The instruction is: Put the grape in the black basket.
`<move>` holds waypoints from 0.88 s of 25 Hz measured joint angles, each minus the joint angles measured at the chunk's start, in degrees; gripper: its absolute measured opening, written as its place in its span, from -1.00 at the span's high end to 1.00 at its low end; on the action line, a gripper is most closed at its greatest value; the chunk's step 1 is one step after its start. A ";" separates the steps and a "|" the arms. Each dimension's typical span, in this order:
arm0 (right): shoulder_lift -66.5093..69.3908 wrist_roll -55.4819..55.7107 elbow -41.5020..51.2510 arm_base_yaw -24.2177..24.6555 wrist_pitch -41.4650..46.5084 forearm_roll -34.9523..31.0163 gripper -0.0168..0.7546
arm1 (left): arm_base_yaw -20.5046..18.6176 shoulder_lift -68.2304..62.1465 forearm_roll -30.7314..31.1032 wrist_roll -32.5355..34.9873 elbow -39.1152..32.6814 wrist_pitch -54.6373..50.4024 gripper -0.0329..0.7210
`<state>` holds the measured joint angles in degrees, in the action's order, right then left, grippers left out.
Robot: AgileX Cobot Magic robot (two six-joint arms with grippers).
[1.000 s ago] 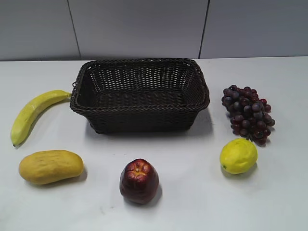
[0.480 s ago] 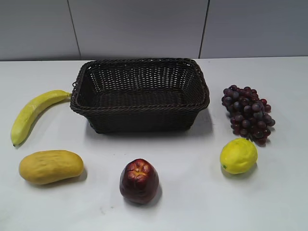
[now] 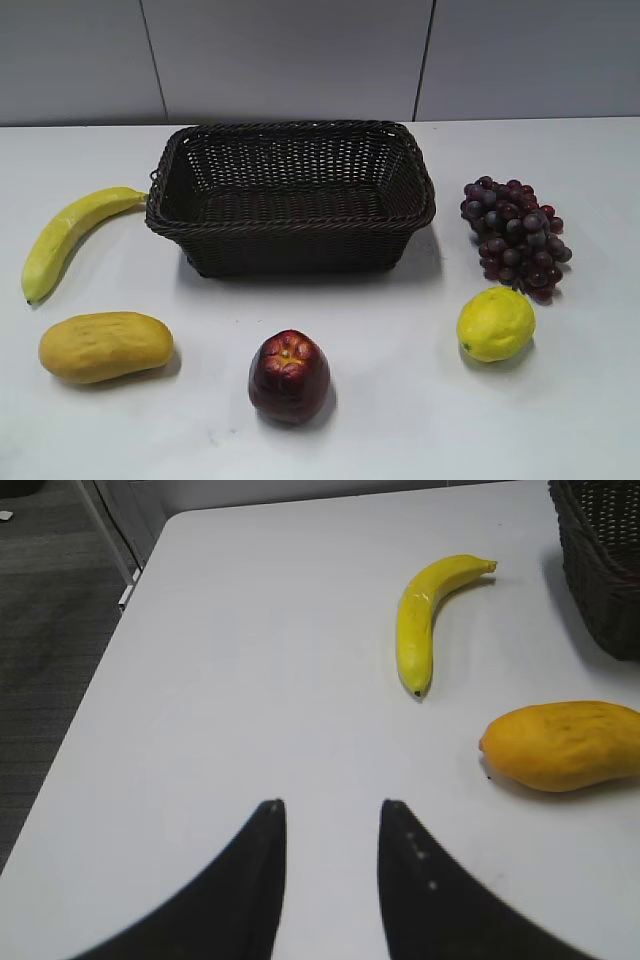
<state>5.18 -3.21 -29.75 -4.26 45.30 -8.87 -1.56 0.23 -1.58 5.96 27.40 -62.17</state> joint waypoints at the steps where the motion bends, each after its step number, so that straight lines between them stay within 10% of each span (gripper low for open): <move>1: 1.70 0.00 0.16 0.00 -1.78 0.00 -0.77 | 0.00 0.00 0.00 0.00 0.00 0.00 0.29; 11: 30.43 0.00 -0.80 0.00 -25.53 -1.39 -0.80 | 0.00 0.00 0.00 0.00 0.00 0.00 0.29; 22: 70.34 -3.49 -20.82 -4.39 -20.98 -1.55 -0.80 | 0.00 0.00 0.00 0.00 0.00 0.00 0.29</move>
<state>75.51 -6.69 -50.57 -8.64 24.31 -10.43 -1.56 0.23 -1.58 5.96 27.40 -62.17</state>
